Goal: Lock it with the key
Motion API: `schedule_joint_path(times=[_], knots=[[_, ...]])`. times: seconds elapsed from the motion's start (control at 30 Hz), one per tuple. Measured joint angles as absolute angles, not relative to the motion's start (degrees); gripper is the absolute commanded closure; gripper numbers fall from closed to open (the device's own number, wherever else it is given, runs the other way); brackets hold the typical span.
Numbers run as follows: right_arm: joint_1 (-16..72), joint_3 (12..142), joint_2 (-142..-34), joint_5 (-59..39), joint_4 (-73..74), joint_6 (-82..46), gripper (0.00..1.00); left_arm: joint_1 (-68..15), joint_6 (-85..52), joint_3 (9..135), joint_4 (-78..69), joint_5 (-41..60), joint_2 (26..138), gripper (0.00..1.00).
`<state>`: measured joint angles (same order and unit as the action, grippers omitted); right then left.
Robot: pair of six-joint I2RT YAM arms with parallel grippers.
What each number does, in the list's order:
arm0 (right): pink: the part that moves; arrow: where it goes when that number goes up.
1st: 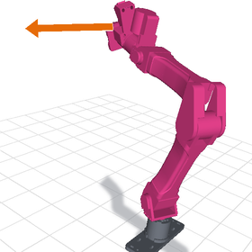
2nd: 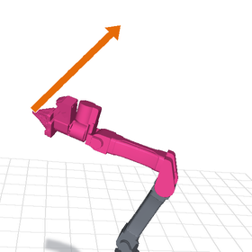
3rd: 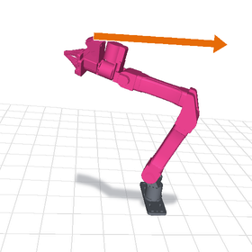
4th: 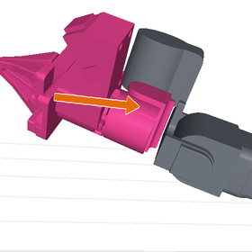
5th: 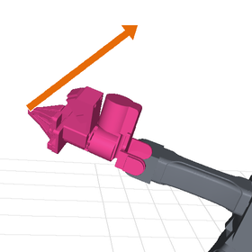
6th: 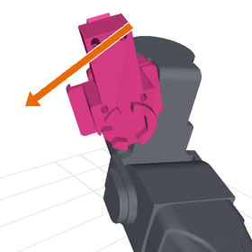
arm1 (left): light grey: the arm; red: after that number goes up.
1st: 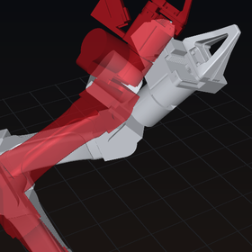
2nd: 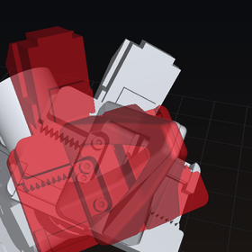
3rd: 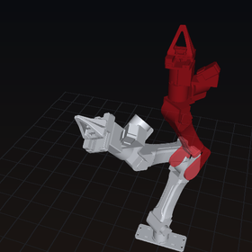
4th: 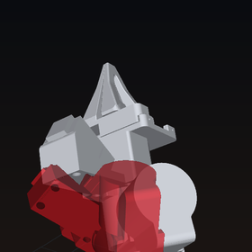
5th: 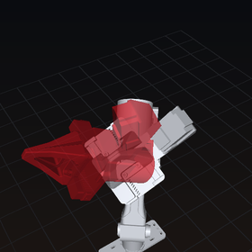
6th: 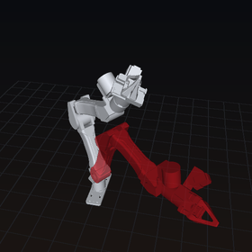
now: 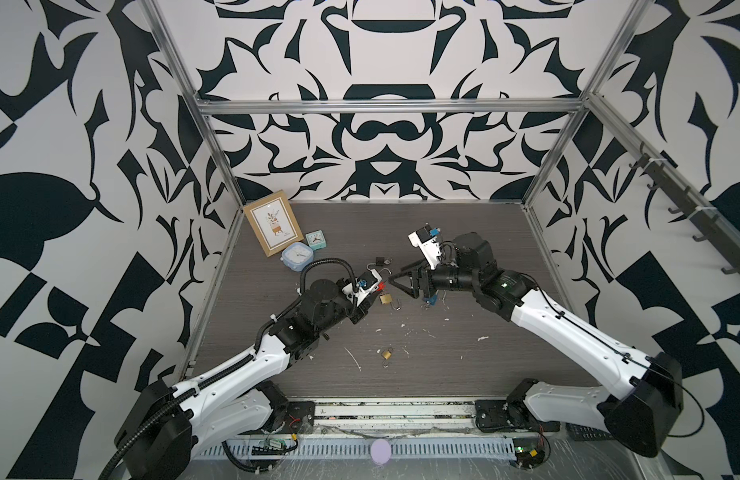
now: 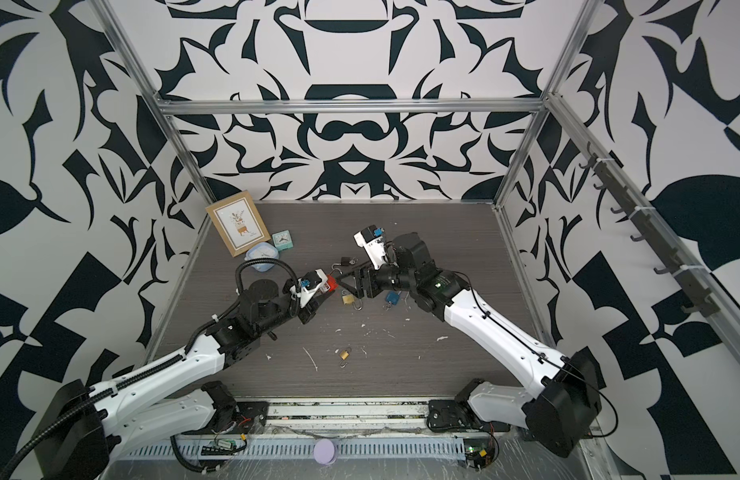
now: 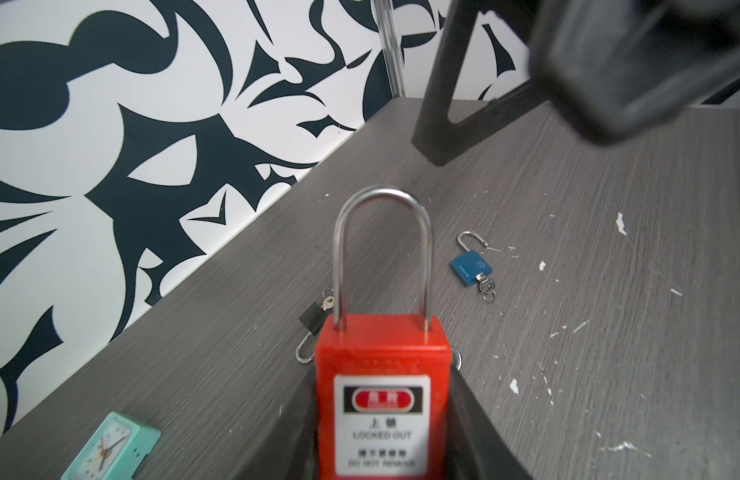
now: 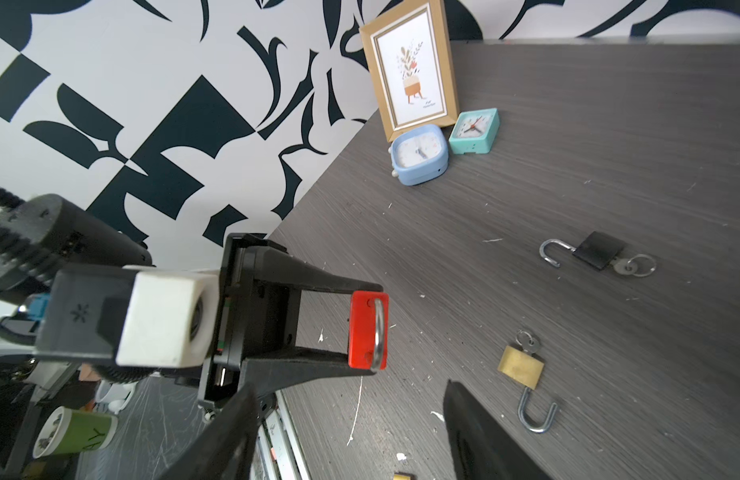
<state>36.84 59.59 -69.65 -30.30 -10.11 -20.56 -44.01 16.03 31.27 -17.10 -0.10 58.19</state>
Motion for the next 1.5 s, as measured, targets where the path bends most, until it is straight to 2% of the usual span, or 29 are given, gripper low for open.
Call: schedule_joint_path(times=[0.1, 0.2, 0.33, 0.4, 0.6, 0.83, 1.07, 1.5], knots=[[36.7, 56.4, -65.8, -26.5, -7.1, -19.6, 0.21, -44.0, 9.2, 31.8, -19.1, -1.3, 59.1, 0.86], [36.7, 49.8, -59.4, -23.6, -2.8, -18.2, 0.18, -43.9, 1.4, 35.4, -17.1, -4.0, 61.3, 0.9], [36.7, 42.0, -54.4, -22.2, 5.7, -16.6, 0.16, -43.1, -6.2, 41.4, -14.0, -5.7, 62.5, 1.0], [36.7, 39.9, -54.2, -22.3, 8.3, -16.3, 0.16, -42.6, -9.1, 43.2, -13.9, -5.5, 62.5, 1.0], [36.7, 39.4, -57.4, -26.8, 12.5, -17.0, 0.16, -39.4, -18.3, 45.8, -12.3, -2.9, 62.5, 1.0], [36.9, 39.4, -66.3, -32.0, 22.0, -23.4, 0.19, -35.2, -27.1, 46.1, -10.8, 2.0, 62.5, 1.0], [38.5, 41.5, -73.4, -33.3, 29.0, -27.1, 0.21, -34.9, -29.6, 47.2, -9.6, 5.8, 62.5, 1.0], [39.4, 46.1, -81.0, -33.7, 34.9, -29.6, 0.24, -34.9, -31.8, 47.4, -8.6, 6.7, 63.3, 1.0]])
